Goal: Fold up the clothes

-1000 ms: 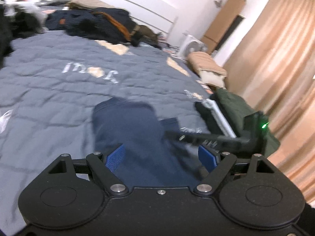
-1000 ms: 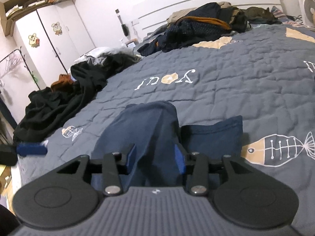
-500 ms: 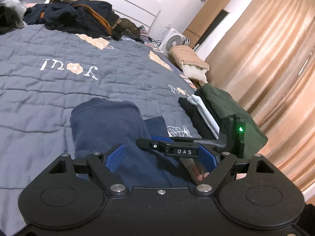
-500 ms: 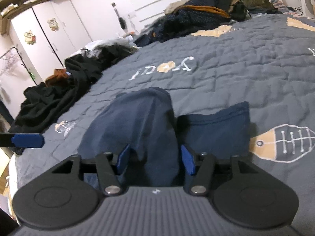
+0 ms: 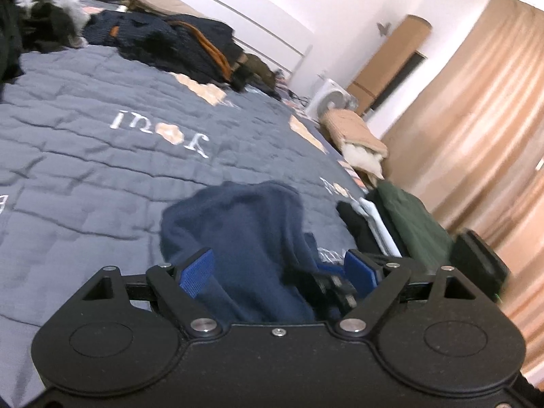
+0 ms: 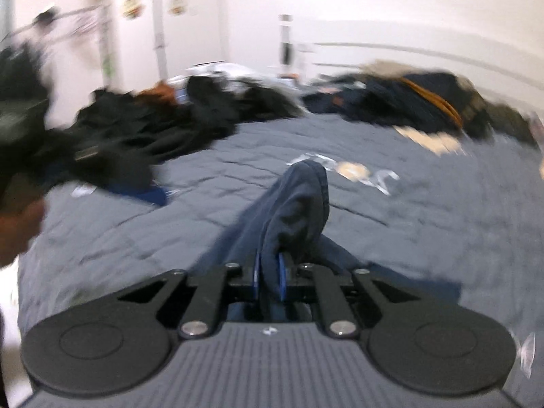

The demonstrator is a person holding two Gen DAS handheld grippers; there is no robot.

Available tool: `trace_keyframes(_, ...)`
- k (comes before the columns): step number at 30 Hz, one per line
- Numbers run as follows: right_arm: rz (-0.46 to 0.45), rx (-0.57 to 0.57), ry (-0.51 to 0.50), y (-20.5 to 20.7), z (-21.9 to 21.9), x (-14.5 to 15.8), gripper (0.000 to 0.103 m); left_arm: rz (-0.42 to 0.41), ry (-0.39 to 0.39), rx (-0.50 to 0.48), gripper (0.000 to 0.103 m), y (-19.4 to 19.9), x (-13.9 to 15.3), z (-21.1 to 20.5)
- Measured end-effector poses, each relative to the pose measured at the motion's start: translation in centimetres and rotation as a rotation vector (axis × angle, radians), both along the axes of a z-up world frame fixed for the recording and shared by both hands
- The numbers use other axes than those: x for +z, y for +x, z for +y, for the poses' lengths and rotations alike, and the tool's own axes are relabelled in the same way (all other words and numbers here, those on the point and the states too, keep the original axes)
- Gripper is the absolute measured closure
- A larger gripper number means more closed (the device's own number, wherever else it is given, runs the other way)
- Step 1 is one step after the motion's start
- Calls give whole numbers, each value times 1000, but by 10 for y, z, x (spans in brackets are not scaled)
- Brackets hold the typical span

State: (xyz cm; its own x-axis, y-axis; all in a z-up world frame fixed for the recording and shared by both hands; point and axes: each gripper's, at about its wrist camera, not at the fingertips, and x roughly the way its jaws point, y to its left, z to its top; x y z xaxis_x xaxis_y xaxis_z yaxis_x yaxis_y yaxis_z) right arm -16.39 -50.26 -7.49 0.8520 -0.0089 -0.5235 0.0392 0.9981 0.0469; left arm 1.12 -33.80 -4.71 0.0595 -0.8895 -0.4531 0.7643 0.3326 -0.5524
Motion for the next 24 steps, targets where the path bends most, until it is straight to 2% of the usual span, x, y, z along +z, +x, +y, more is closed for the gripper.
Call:
trace_keyframes(3,18,89,-56,5,23,2,92,-4,18,14,25,1,-2,-2)
trace_keyframes(5,29,107,-56,5,27,3,91,-5,32,20,28,2,-3,-4)
trace_keyframes(9,52,144,-56,6,35,3,89,-15,64,34,28,3,-7,-8)
trace_keyframes(10,57,153,-56,7,38,4,89,-31,79,40,34,1,-9,-10)
trace_keyframes(11,63,162,-56,7,40,4,88,-36,91,44,51,1,-11,-10)
trace_keyframes(12,69,171,-56,7,42,4,87,-30,100,48,59,3,-13,-10)
trace_keyframes(13,74,180,-57,7,44,4,85,-25,109,52,76,4,-15,-9)
trace_keyframes(14,80,190,-56,8,46,4,84,-19,117,56,84,6,-16,-8)
trace_keyframes(18,114,206,74,-1,23,15,83,4,152,71,85,12,-23,-5)
trace_keyframes(21,72,126,167,-12,-7,17,83,16,177,80,85,16,-27,-3)
trace_keyframes(24,69,40,298,-17,-39,4,83,9,193,80,85,15,-28,-3)
